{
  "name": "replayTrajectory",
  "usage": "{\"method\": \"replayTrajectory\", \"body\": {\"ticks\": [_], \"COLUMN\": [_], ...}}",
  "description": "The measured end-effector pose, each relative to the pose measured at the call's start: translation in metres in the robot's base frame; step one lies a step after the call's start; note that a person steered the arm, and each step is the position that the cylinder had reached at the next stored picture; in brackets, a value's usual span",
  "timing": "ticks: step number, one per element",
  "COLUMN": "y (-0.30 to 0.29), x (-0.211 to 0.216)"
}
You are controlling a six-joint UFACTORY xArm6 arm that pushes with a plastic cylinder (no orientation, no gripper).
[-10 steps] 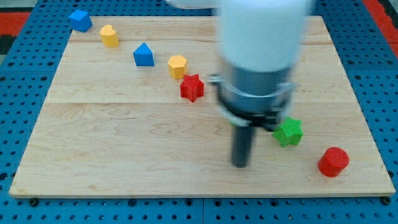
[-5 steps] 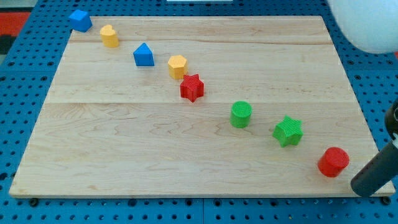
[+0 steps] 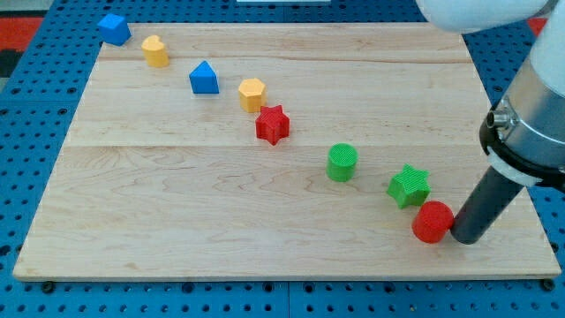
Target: Push the red circle to the green star
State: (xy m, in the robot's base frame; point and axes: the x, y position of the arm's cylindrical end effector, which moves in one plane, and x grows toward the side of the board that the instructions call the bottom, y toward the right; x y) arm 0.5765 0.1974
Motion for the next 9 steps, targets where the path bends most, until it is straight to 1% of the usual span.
{"method": "replayTrajectory", "body": {"ticks": [1,2,3,4,6,9], "y": [0.002,0.021,-0.008,-0.011,-0.017,-0.035], "x": [0.008,0.035,0.039,0.039,0.022,0.021]}}
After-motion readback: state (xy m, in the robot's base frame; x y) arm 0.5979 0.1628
